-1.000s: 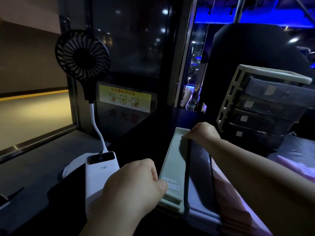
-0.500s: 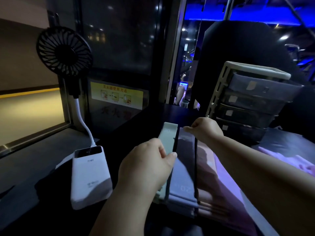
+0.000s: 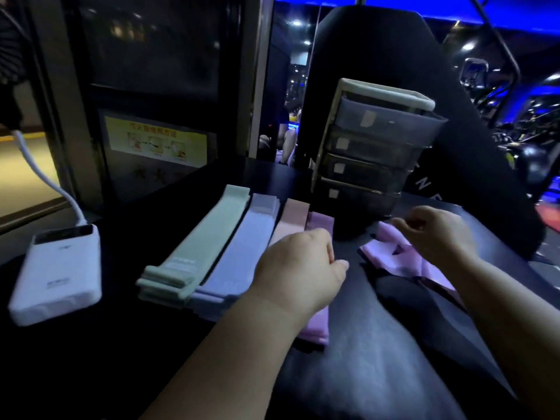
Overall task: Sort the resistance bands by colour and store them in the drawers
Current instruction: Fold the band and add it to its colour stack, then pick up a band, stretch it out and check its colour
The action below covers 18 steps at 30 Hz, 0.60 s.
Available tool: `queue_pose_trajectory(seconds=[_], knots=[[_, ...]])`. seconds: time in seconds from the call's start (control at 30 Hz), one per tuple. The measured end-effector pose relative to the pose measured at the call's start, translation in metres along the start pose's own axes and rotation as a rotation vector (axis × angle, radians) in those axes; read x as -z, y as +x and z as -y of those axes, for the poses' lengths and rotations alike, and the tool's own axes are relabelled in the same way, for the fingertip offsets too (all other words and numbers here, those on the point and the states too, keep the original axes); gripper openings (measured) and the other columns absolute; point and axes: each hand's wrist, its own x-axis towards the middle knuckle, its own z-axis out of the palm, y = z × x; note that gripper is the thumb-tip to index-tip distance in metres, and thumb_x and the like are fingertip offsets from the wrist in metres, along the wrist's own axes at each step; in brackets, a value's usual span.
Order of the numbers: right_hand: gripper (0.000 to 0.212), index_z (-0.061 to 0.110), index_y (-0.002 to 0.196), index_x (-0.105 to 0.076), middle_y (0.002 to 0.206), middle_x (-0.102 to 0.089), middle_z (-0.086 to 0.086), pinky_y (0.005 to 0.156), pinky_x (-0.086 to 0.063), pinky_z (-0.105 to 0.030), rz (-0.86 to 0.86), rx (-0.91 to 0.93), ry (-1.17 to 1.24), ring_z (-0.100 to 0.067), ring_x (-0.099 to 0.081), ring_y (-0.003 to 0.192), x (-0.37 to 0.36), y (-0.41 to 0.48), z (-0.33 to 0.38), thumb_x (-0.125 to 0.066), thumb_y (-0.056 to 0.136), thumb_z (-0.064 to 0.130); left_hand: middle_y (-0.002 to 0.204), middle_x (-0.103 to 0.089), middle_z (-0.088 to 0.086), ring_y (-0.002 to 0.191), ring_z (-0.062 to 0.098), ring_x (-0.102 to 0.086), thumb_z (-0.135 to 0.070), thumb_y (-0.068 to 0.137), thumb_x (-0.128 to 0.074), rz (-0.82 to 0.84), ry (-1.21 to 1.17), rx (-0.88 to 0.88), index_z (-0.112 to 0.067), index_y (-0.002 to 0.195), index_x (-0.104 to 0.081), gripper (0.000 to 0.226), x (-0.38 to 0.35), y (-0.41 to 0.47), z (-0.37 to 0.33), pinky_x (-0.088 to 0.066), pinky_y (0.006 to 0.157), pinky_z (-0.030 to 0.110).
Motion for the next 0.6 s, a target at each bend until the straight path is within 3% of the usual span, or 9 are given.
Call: queue_pose_trajectory(seconds=[0.1, 0.33, 0.5, 0.6], knots=[[0.023, 0.025, 0.07, -0.062, 0.075, -0.062, 0.003, 0.065, -0.036, -0.03, -0.077, -0.004, 0.07, -0.022, -0.054, 0.075, 0.0, -0.018, -0.048, -0.065, 0.086, 0.041, 0.098, -0.065, -0.003, 0.096, 0.022, -0.058, -0.044, 0.091, -0.056, 0.062, 0.011, -0.03, -0.024, 0.091, -0.055, 0.02, -0.02, 0.002, -0.024, -0.037, 0.068, 0.029], [0.012, 0.029, 0.075, -0.065, 0.086, -0.068, 0.0, 0.071, -0.038, -0.028, -0.035, -0.047, 0.278, -0.019, -0.059, 0.079, 0.003, -0.023, -0.093, -0.069, 0.084, 0.036, 0.114, -0.063, 0.005, 0.108, 0.027, -0.058, -0.031, 0.094, -0.055, 0.203, 0.053, -0.058, -0.017, 0.112, -0.057, 0.023, -0.072, 0.034, -0.083, -0.039, 0.073, 0.031], [0.014, 0.03, 0.074, -0.064, 0.086, -0.069, -0.001, 0.069, -0.039, -0.026, 0.098, -0.057, 0.289, -0.017, -0.06, 0.073, 0.002, -0.023, -0.095, -0.072, 0.082, 0.039, 0.138, -0.044, 0.011, 0.129, 0.032, -0.04, -0.03, 0.092, -0.058, 0.206, 0.154, 0.021, -0.014, 0.136, -0.042, 0.049, -0.107, 0.067, -0.097, -0.039, 0.099, 0.041], [0.017, 0.036, 0.087, -0.066, 0.092, -0.063, 0.006, 0.073, -0.037, -0.022, 0.204, -0.038, 0.235, -0.012, -0.058, 0.084, 0.003, -0.022, -0.092, -0.075, 0.078, 0.045, 0.141, -0.039, 0.008, 0.131, 0.03, -0.032, -0.036, 0.093, -0.055, 0.179, 0.211, 0.092, -0.02, 0.137, -0.04, 0.05, -0.125, 0.072, -0.084, -0.032, 0.102, 0.042]])
